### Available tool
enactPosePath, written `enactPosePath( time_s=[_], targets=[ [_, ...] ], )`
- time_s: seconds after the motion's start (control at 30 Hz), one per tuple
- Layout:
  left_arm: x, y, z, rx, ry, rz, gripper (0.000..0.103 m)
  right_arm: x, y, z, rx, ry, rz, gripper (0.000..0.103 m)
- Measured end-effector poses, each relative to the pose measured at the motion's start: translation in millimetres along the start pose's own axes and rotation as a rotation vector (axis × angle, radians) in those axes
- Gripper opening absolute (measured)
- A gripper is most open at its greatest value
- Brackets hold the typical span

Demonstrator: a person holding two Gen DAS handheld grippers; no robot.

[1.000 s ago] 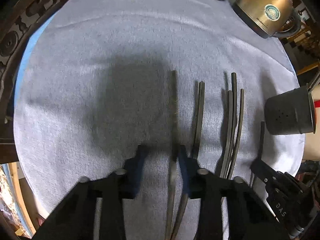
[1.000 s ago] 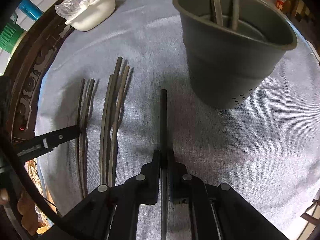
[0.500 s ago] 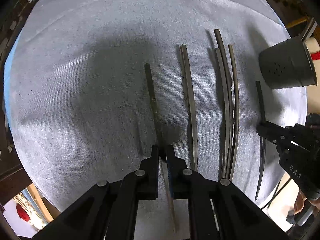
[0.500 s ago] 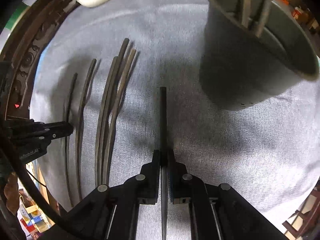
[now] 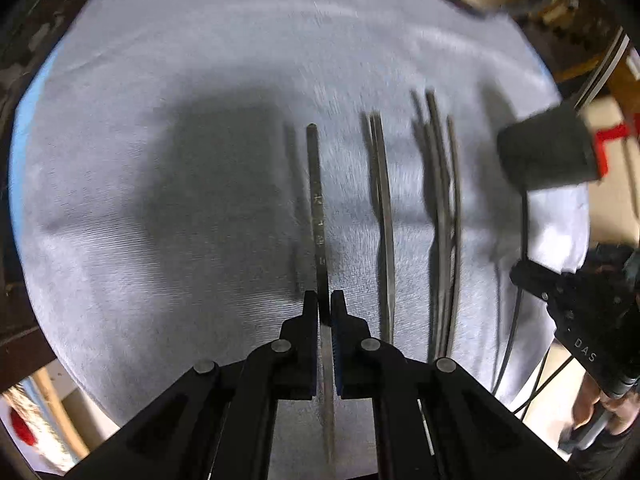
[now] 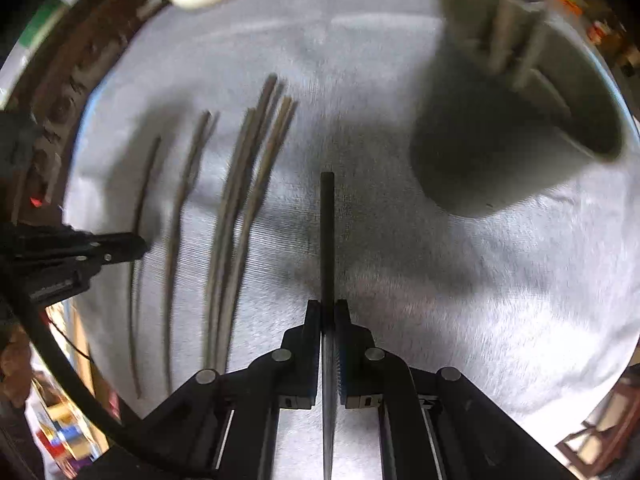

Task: Organize utensils
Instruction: 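Grasp another chopstick with the right tool while the left tool grasps one too, then lift both chopsticks upright and carry them above the grey metal cup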

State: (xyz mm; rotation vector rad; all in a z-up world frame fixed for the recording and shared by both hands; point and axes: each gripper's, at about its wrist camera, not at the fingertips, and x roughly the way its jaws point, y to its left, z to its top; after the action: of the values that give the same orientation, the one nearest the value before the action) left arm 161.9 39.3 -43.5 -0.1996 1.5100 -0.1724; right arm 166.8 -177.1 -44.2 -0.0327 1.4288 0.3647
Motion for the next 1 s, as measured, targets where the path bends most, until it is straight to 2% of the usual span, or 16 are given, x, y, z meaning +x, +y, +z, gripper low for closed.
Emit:
enactPosePath(
  time_s=[0.1, 0.23, 0.33, 0.43, 0.57, 0.77, 1.0],
  targets=[
    [-27.4, 7.8, -12.0, -0.033, -0.139, -0.026, 0.006, -29.9, -9.1, -16.3, 0.06, -0.144, 0.052, 0.007],
    [-62.3, 5.7, -32.0, -0.044, -0.356, -0.037, 0.006, -66.4, -27.2, -36.1, 0.149, -0.343, 0.078, 0.007],
    [-73.9, 3.3, -44.7, -0.054, -0.483, -0.032, 0.006, -93.0, -36.1, -51.7, 0.202, -0.522, 0.078, 0.007],
    [-82.9, -1.6, -53.3, -0.056, -0.61, -0.006, 0.006, -111.2, -39.0, -53.8, 0.235, -0.682, 0.018, 0.007],
    [-86.9, -3.3, -48.2, -0.07, -0.723, 0.021, 0.006, -121.5, -38.1, -57.0, 0.271, -0.835, -0.075, 0.007],
    [-73.5, -2.5, -58.6, -0.06, -0.842, 0.061, 0.006, -121.4, -36.4, -71.7, 0.234, -0.925, -0.187, 0.007],
    [-82.9, -1.7, -86.1, -0.025, -0.907, 0.086, 0.007, -130.2, -20.4, -98.0, 0.171, -0.958, -0.2, 0.007]
  ],
)
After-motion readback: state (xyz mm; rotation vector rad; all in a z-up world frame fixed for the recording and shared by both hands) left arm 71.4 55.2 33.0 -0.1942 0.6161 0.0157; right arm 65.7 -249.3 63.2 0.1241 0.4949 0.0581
